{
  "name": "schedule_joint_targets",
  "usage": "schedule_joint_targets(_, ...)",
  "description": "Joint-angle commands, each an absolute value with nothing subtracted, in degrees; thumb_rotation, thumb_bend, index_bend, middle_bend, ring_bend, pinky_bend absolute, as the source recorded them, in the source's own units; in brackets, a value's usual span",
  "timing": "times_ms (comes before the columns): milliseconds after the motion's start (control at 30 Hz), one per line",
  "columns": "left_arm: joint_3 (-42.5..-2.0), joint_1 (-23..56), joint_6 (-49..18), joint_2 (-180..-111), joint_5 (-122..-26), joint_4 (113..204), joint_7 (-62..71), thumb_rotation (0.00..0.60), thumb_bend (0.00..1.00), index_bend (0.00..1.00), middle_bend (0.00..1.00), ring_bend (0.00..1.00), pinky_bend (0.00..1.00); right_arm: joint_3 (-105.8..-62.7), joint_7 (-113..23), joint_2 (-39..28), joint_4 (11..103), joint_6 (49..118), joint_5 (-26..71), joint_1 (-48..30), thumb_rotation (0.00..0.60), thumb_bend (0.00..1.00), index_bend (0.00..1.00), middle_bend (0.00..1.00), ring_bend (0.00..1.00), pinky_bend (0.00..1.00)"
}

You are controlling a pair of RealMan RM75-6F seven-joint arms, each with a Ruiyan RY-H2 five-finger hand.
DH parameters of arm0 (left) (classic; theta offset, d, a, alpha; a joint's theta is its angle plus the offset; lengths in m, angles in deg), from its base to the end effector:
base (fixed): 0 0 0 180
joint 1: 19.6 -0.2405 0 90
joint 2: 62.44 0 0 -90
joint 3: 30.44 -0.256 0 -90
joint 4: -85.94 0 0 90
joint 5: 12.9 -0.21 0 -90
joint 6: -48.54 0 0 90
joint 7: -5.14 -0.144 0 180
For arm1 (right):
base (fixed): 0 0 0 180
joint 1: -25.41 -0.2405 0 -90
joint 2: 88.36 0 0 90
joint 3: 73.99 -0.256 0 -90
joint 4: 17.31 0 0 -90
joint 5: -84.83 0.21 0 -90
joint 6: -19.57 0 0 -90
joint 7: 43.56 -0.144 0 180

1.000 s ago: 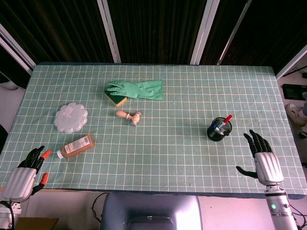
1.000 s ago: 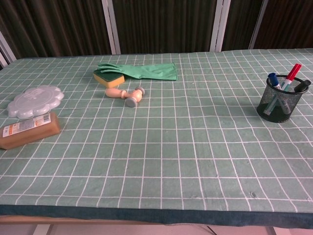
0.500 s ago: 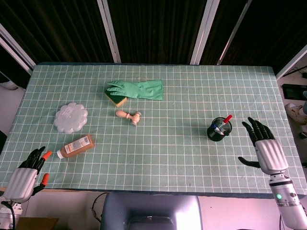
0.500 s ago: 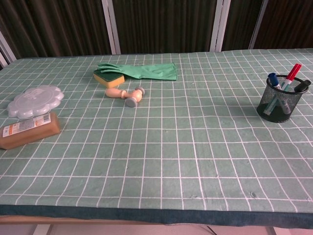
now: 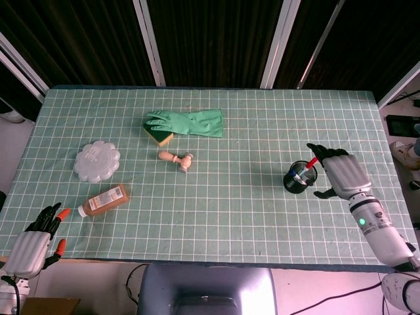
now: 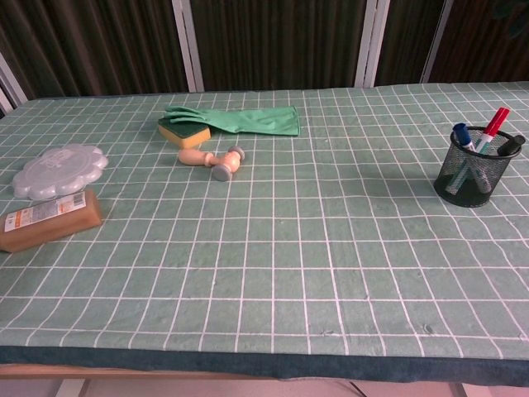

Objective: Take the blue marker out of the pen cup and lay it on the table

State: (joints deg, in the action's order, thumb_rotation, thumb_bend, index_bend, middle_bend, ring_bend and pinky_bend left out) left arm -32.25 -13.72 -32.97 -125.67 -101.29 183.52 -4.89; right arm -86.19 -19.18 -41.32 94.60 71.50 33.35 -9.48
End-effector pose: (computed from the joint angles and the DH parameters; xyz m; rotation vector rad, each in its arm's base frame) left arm -0.2949 0.1661 0.1348 -1.5562 -0.8942 -0.7790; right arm -0.1952 -0.3200 0.1802 1.6859 -0.9065 0.6198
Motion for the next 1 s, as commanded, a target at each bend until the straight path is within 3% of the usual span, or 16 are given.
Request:
schedule_joint_targets(33,-32.3,-13.8,-33.0,-125.6,-101.2,183.6,-4.9,0.600,0.48,0.14,0.01,0.04,0.33,-87.4,-13.3,-41.3,94.5,65.4,42.7,-17.8,0.600,0.18,0.12,0.37,0.37,0.38)
schedule_joint_targets(200,-32.3,-13.8,-32.9,-125.4,-101.1,183.7,-4.7,0.600,0.48,0.14,0.02,0.04,0.33,-86.2,-10.4,-39.6,93.4,64.6,47.7,-22.7,0.600,0.18,0.18,0.54,0.54,0.47)
schedule_joint_targets(500,-32.3,-13.8,-32.8,-125.3,-101.1,183.6,-4.4,0.600,0.48,0.14,0.02,0.04,0.33,-82.7,-5.0,-36.9,91.7,66.1,55.4,-29.0,0.600,0.18,0.32,0.93,0.97,0.88)
schedule_joint_targets(667,-32.3,-13.8,-32.7,-125.3,-101.2,183.7,-4.4,0.600,0.48,0.14,0.02,0.04,0.33,-80.2,-2.2,-35.5,90.5,65.8,59.6,-32.2,0.600,0.19,0.38,1.00,1.00,0.99)
schedule_joint_targets(1000,-32.2,-13.8,-32.7,-125.2,-101.2,183.6,-4.1,0.600,0.48,0.14,0.02,0.04,0.33,-77.5,-3.8,-31.9,85.5,62.4,61.9,-35.0,0.600,0.31,0.43,1.00,1.00,1.00)
